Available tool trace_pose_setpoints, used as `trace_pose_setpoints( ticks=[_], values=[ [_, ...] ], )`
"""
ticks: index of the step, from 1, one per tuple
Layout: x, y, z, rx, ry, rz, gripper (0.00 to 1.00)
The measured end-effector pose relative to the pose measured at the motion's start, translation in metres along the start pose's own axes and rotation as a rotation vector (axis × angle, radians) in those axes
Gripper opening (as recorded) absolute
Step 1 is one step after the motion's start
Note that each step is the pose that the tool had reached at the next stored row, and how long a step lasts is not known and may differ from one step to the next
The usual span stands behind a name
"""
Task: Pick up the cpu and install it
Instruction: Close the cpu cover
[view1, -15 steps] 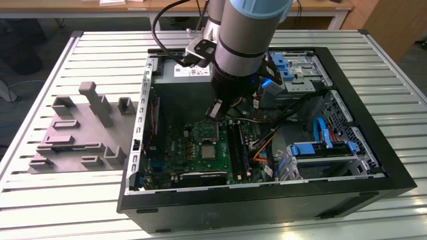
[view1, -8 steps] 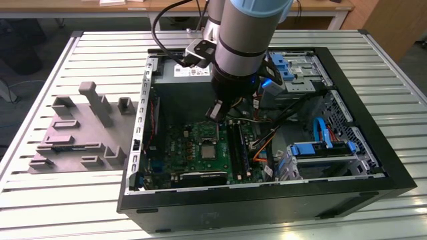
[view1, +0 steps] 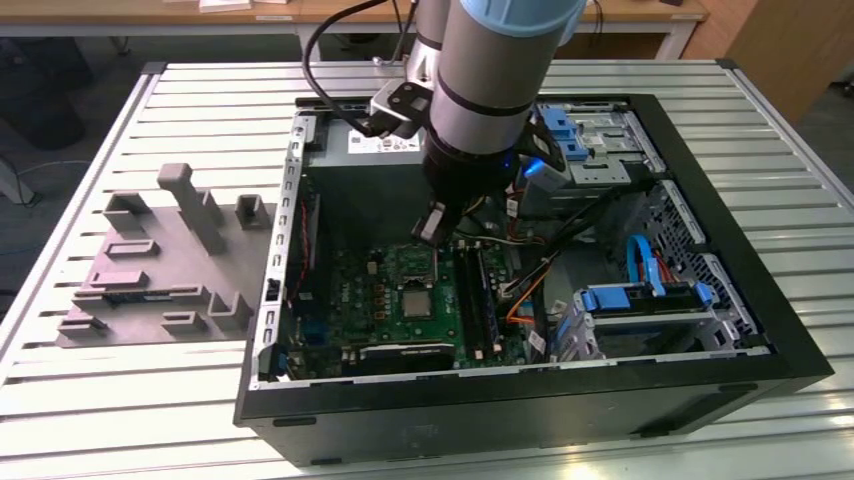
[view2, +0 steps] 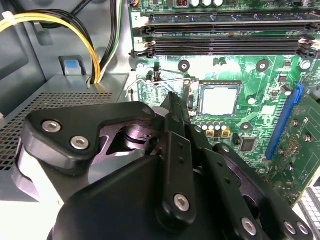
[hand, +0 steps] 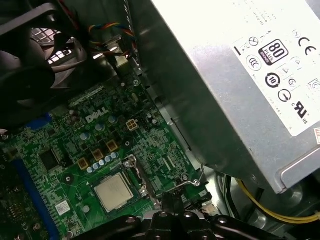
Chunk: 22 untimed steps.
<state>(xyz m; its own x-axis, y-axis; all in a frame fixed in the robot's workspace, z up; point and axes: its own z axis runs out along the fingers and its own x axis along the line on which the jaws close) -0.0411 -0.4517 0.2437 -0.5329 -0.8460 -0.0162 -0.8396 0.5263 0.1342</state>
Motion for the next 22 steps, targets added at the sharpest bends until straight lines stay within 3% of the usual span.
trace_pose_setpoints(
  ticks=[22],
  values=[
    [0.0105,-0.0062,-0.0010,-0.0004,0.0031,-0.023,0.11]
  ],
)
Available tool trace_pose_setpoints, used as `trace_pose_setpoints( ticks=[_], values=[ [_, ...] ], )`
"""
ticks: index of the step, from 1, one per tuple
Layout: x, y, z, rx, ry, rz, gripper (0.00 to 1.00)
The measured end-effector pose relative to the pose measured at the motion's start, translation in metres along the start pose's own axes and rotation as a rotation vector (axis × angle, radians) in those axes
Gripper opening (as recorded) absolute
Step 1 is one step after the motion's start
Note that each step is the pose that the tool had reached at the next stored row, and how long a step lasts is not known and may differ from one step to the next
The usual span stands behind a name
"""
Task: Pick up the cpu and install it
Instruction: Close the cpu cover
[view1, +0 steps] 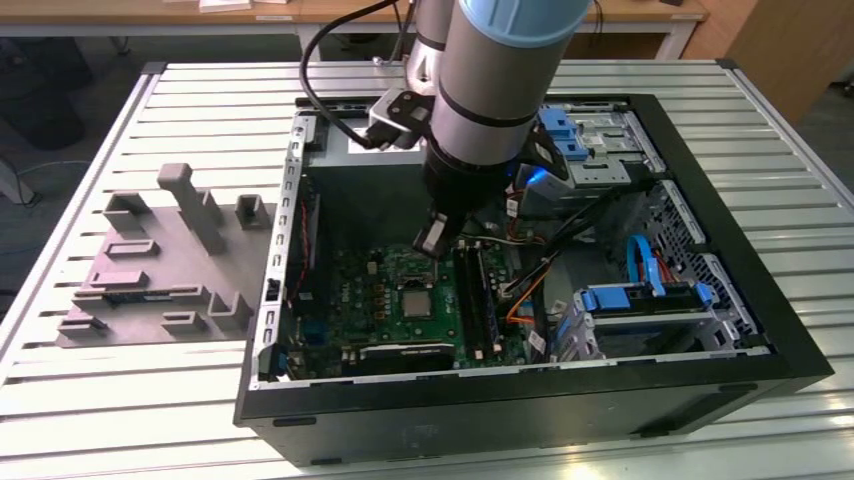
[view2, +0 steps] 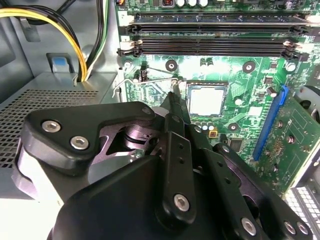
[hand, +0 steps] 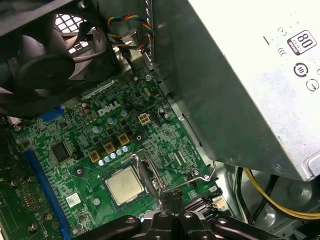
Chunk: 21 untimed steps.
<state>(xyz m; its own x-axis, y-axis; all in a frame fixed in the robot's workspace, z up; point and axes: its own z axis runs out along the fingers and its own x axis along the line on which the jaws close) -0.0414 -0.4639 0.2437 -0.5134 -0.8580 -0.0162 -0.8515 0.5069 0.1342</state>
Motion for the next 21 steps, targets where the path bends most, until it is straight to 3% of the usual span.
trace_pose_setpoints(
  ticks=[18,21],
  values=[
    [0.0013,-0.0006,-0.0001,-0.0001,0.0011,-0.007,0.11],
    [0.0014,-0.0008,-0.0002,0.0016,0.0041,-0.008,0.11]
  ],
)
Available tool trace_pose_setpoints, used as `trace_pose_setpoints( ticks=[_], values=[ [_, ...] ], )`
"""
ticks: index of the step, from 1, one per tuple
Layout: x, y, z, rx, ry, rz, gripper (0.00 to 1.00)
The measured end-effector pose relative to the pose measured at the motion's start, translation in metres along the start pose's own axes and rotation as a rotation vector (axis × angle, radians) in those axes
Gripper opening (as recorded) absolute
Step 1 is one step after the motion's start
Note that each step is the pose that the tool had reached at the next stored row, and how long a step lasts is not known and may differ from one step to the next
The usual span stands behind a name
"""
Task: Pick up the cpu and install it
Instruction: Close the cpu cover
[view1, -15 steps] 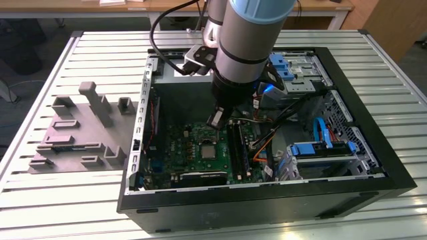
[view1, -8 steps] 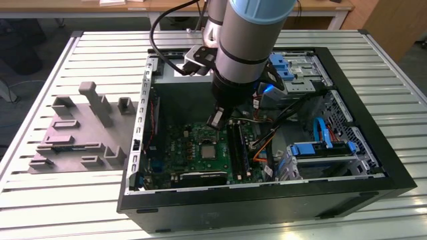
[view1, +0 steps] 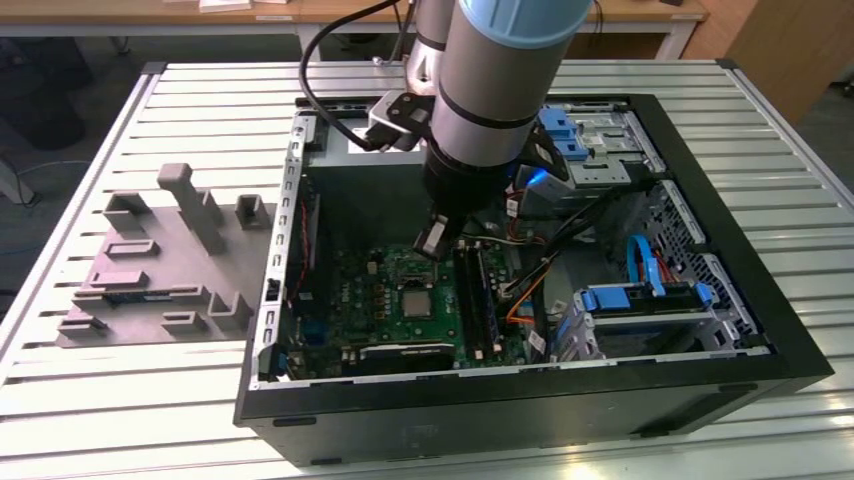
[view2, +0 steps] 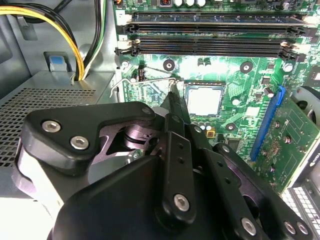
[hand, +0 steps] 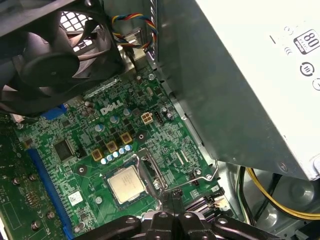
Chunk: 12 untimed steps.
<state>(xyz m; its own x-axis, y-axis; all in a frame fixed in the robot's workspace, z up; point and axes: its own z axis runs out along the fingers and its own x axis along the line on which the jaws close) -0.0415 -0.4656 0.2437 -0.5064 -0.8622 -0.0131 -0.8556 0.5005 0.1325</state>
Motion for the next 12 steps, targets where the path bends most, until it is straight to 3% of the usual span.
trace_pose_setpoints(
  ticks=[8,12],
  values=[
    [0.0008,-0.0004,-0.0001,0.0054,0.0096,-0.002,0.11],
    [0.0034,-0.0017,-0.0002,0.0056,0.0100,-0.004,0.11]
  ],
)
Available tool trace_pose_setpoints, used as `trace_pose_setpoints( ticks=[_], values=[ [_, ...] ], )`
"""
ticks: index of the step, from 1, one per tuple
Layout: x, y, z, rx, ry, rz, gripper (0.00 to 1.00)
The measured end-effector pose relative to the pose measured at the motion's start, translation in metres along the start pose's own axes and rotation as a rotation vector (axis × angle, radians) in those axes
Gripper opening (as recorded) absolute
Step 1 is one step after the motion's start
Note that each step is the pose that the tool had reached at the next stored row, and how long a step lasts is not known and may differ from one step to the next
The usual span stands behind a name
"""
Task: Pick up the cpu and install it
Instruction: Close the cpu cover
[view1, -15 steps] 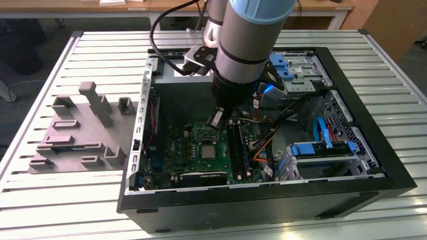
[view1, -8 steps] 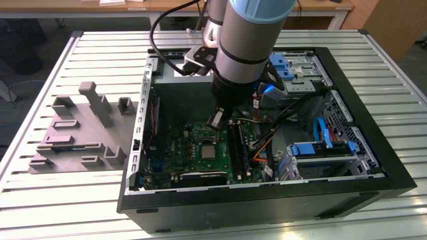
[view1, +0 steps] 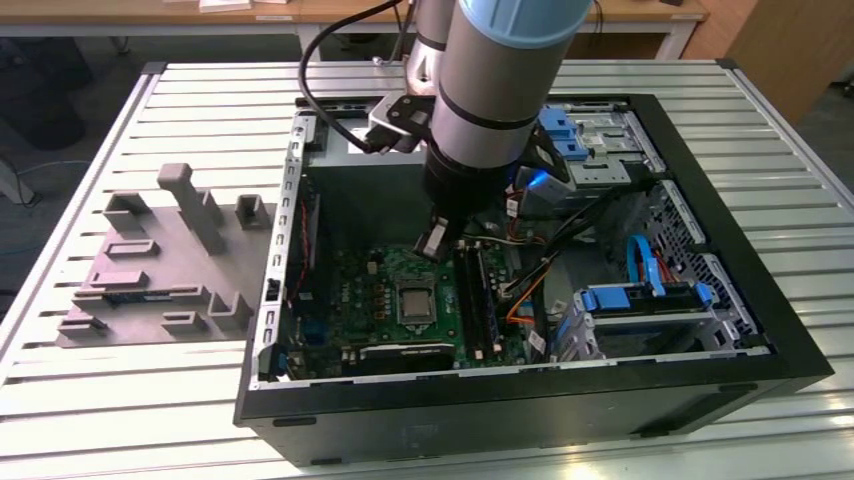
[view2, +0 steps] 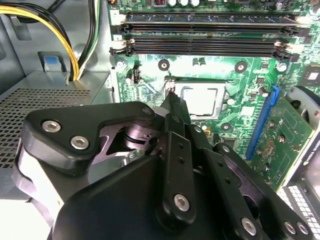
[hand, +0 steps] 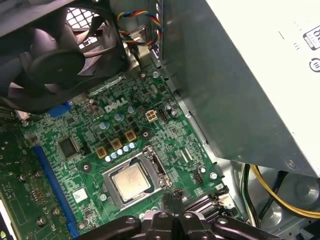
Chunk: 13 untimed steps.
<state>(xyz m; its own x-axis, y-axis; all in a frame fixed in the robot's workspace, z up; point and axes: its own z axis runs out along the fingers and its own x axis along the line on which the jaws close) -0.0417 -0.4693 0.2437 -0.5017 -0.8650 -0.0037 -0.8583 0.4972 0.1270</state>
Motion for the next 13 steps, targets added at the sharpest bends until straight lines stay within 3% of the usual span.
trace_pose_setpoints(
  ticks=[6,13],
  values=[
    [0.0087,-0.0012,-0.0002,0.0001,0.0012,-0.011,0.11],
    [0.0135,-0.0004,-0.0001,0.0002,0.0026,-0.022,0.11]
  ],
)
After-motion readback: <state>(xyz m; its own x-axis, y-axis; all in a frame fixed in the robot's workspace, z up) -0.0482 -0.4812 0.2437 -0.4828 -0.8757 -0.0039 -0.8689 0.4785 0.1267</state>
